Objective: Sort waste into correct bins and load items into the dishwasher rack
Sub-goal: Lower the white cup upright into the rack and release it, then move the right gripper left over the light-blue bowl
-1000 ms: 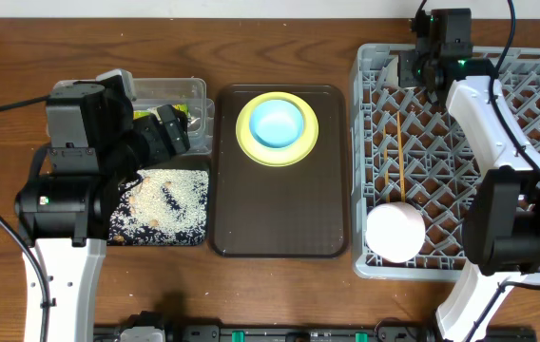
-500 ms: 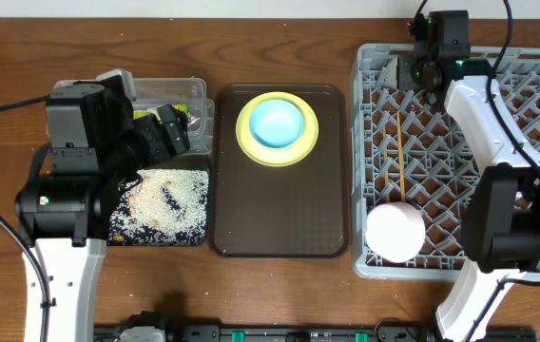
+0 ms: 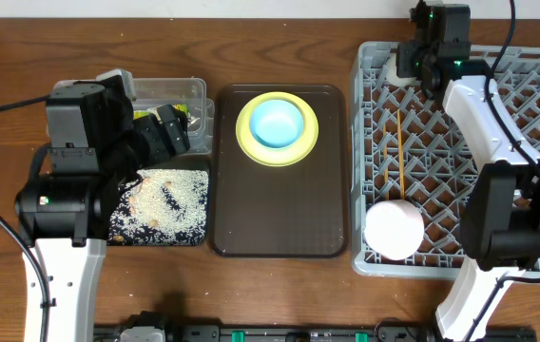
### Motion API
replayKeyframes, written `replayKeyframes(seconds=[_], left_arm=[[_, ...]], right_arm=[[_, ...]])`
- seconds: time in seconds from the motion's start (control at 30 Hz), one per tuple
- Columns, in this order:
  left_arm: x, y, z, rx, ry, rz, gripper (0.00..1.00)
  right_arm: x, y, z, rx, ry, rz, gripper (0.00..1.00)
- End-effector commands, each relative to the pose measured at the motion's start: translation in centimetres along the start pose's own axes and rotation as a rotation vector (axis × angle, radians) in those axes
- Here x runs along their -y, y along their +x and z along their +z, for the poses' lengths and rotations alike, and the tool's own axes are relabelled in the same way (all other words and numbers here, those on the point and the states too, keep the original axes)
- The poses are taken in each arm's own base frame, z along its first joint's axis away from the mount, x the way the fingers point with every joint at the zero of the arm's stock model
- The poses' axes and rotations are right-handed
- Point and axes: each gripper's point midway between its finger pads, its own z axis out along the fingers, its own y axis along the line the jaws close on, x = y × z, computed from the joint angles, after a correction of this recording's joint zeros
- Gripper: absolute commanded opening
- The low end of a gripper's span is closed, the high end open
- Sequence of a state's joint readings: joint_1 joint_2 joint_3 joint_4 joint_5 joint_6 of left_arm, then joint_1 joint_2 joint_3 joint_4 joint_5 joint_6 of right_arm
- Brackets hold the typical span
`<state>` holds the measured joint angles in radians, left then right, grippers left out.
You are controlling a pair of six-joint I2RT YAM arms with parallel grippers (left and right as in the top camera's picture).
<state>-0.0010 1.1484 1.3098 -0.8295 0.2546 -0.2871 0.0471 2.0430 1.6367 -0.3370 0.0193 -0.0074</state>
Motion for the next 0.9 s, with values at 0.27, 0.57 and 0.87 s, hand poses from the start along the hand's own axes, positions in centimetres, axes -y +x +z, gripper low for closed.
replayKeyframes(seconds=[0.27, 0.57, 0.87], left_arm=[[-0.2, -0.4, -0.2, 0.014, -0.012, 0.008, 0.92], [-0.2, -0.4, -0.2, 0.014, -0.012, 0.008, 0.92], [-0.2, -0.4, -0.2, 0.013, -0.013, 0.008, 0.92]], right_arm=[[0.4, 1.0, 1.4, -0.016, 0.006, 0.007, 0.53], [-1.7, -1.6, -1.3, 0.051, -0.103, -0.010, 0.57], [-9.4, 0.5, -8.7, -0.098, -0.330, -0.011, 0.59]])
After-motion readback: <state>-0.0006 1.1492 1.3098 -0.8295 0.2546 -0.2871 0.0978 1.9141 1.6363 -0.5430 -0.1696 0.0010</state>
